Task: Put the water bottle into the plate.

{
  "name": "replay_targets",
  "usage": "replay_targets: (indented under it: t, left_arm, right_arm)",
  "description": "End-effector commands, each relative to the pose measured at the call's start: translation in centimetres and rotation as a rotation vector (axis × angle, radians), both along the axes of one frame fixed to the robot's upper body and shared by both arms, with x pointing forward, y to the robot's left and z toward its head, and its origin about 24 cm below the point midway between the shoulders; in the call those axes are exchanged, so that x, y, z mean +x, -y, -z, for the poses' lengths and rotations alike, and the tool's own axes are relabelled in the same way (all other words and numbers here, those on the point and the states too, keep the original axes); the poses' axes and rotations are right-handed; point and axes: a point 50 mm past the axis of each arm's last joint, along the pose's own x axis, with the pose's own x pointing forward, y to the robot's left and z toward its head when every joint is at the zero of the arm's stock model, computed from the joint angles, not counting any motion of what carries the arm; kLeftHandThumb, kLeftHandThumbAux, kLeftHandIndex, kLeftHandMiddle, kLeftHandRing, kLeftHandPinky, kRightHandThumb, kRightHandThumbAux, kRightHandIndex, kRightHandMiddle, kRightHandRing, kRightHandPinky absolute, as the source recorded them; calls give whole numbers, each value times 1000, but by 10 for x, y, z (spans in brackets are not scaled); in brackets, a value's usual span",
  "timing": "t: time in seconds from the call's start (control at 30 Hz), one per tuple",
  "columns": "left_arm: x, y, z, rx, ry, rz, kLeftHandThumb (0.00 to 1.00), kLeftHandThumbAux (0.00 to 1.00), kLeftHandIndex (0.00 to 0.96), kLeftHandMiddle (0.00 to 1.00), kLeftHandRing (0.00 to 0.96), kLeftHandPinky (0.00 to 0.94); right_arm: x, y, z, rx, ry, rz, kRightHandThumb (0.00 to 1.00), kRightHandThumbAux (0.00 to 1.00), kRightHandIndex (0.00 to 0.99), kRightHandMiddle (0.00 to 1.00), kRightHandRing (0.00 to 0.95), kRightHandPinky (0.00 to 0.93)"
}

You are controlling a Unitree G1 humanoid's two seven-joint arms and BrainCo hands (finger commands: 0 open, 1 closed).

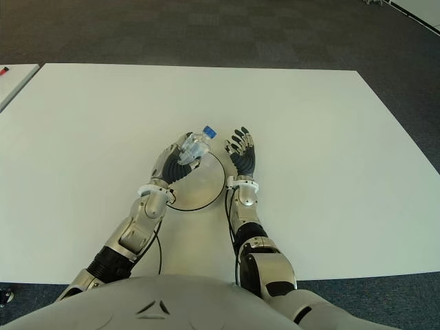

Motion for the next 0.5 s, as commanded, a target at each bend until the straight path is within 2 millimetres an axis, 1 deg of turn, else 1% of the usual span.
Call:
replay_targets:
  t: [0.03, 0.3, 0.5]
  left_arm:
    - [3, 1, -2, 8, 18, 8, 855, 666, 403, 540, 858, 836]
    - [4, 0, -2, 19, 26, 3, 855, 666, 403, 540, 859, 841]
    - [6, -4, -5, 34, 94, -2, 855, 665, 407, 546, 857, 852]
  right_arm:
    - [-24, -15, 27, 57, -145, -2, 97, 812, 116, 208, 212, 236]
    - [-23, -15, 27, 60, -144, -2, 100, 827, 115, 208, 211, 236]
    - [-23, -15, 27, 68, -143, 1, 87, 822, 116, 208, 211, 237]
